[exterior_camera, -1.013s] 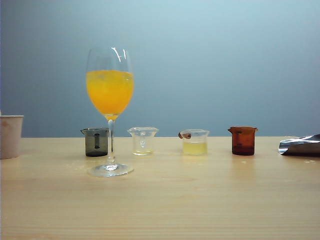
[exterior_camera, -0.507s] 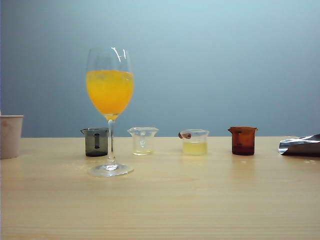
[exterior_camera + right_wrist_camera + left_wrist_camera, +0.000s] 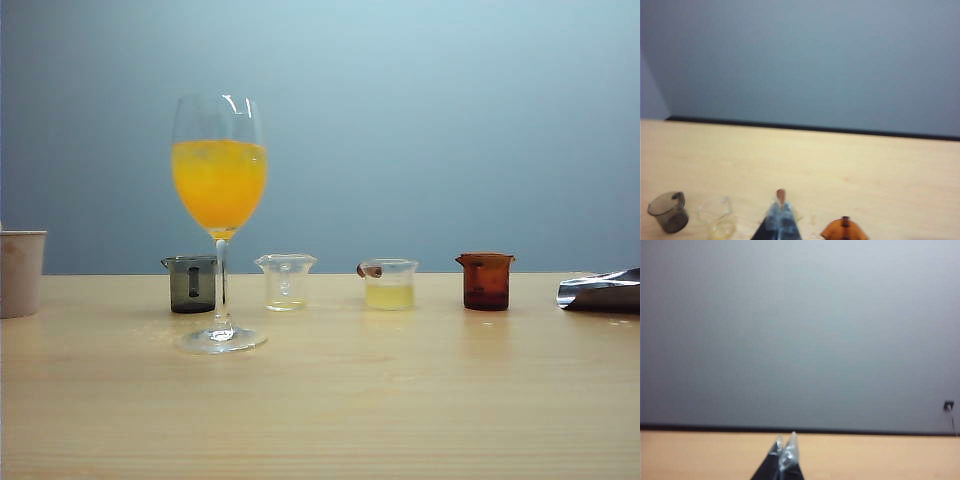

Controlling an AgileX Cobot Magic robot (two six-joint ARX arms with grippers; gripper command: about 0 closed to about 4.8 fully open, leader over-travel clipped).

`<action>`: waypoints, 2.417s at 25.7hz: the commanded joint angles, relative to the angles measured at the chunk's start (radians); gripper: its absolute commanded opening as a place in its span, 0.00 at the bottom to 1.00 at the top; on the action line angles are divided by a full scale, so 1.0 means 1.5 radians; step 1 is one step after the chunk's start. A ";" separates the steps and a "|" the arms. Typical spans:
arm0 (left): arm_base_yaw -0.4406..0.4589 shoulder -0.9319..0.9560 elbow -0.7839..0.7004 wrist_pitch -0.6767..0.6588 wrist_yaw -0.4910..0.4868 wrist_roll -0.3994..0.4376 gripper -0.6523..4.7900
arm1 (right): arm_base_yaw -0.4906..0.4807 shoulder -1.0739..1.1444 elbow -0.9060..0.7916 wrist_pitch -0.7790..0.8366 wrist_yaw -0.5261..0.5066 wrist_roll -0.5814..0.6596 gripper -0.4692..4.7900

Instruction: Pick up the third measuring cup from the left, pour the pineapple juice inside into the goblet, and finally put the measuring cup back in its original place.

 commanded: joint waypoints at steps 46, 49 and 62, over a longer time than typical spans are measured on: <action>-0.256 0.240 0.034 -0.160 0.054 0.057 0.11 | 0.080 0.774 0.093 0.527 -0.001 0.014 1.00; -0.256 0.240 0.034 -0.160 0.054 0.057 0.11 | 0.080 0.803 0.132 0.514 0.000 0.012 1.00; -0.256 0.240 0.034 -0.174 0.054 0.064 0.11 | 0.078 0.848 0.182 0.490 0.066 -0.023 1.00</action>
